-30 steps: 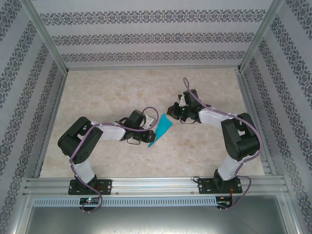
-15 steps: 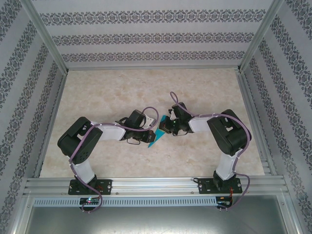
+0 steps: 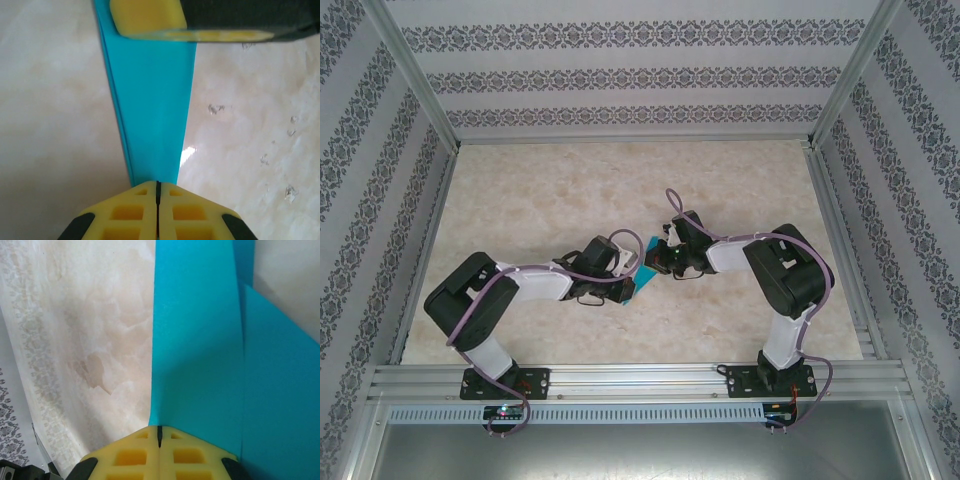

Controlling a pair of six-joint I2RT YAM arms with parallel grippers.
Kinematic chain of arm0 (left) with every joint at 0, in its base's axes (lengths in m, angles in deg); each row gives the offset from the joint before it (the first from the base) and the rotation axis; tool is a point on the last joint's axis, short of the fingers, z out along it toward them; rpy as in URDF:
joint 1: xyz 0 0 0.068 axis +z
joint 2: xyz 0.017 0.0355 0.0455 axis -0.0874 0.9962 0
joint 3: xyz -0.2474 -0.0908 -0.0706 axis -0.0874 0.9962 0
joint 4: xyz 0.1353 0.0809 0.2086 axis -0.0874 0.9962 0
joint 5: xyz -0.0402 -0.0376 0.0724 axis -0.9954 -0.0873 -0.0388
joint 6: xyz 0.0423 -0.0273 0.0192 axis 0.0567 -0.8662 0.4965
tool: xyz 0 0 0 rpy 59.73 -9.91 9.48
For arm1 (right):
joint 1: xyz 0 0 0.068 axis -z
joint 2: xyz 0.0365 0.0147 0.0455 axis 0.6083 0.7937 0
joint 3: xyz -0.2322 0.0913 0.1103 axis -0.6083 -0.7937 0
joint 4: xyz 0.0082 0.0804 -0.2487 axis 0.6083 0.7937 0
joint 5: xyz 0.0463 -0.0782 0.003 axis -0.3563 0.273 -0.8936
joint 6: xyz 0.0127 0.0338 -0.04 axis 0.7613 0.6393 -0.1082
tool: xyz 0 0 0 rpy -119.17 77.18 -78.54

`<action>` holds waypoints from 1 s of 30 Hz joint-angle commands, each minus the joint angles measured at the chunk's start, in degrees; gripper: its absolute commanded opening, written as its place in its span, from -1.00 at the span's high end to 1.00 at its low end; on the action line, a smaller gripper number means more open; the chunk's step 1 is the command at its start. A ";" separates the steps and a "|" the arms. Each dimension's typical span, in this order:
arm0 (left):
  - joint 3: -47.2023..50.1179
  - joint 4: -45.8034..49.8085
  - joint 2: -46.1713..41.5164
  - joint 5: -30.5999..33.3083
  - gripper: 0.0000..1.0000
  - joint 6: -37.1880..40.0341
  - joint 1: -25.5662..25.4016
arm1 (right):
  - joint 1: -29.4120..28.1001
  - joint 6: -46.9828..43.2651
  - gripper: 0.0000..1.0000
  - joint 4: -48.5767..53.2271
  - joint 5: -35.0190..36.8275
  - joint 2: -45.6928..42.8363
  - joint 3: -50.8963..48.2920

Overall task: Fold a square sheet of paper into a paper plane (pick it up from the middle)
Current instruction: Fold the wing for the fifth time at the center of the table.

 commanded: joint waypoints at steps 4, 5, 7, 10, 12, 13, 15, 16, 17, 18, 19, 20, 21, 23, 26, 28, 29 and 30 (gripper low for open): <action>4.79 16.30 -1.26 1.96 0.83 -2.89 -3.52 | 2.41 -3.56 1.00 5.91 11.00 5.08 -2.49; 4.85 16.76 -1.42 2.43 0.83 -3.01 -3.94 | 2.49 -3.65 1.00 5.79 11.00 5.16 -2.57; 5.12 17.44 -1.86 3.36 0.83 -3.32 -4.82 | 2.58 -4.08 1.00 6.08 11.28 5.33 -2.50; 5.63 18.44 -2.41 4.73 0.84 -3.80 -5.99 | 2.67 -4.32 1.00 6.27 11.33 5.42 -2.35; 6.21 18.62 -2.73 5.21 0.84 -4.17 -6.44 | 2.78 -4.44 1.00 6.38 11.35 5.53 -2.37; 6.67 18.62 -2.92 5.36 0.84 -4.33 -6.50 | 2.72 -4.49 1.00 6.45 11.35 5.60 -2.31; 7.53 18.71 -3.36 5.51 0.85 -4.74 -6.67 | 2.80 -4.65 1.00 6.30 11.22 5.78 -2.41; 7.89 18.84 -3.68 5.41 0.85 -4.84 -6.76 | 2.85 -4.71 1.00 6.23 11.09 5.77 -2.42; 8.12 19.10 -4.04 5.51 0.86 -4.96 -6.83 | 2.85 -4.82 1.00 6.35 11.09 5.78 -2.40; 8.45 19.17 -4.43 5.33 0.86 -5.19 -6.90 | 2.85 -5.05 1.00 6.75 11.12 5.91 -2.23; 8.55 19.30 -4.84 5.30 0.86 -5.37 -6.94 | 2.85 -5.15 1.00 6.70 10.99 6.00 -2.06; 8.60 19.62 -5.19 5.29 0.88 -5.54 -6.99 | 2.90 -5.23 1.00 6.58 10.79 6.11 -1.99; 8.72 19.83 -5.54 5.13 0.89 -5.73 -7.03 | 2.93 -5.32 1.00 6.72 10.66 6.21 -1.81; 9.52 19.43 -6.55 4.72 0.93 -6.44 -7.03 | 2.85 -5.49 1.00 6.62 10.29 6.36 -1.63; 10.69 19.11 -8.63 4.32 0.98 -7.37 -7.03 | 2.78 -5.87 1.00 6.72 9.73 6.31 -1.22; 11.01 19.24 -9.66 4.27 1.00 -7.70 -7.03 | 2.74 -6.11 1.00 6.78 9.20 6.40 -0.93; 11.03 19.26 -9.99 4.13 1.00 -7.83 -7.02 | 2.67 -6.12 1.00 6.80 8.99 6.31 -0.78; 10.73 19.39 -10.29 3.96 1.00 -7.93 -7.03 | 2.59 -6.12 1.00 6.84 8.90 6.18 -0.67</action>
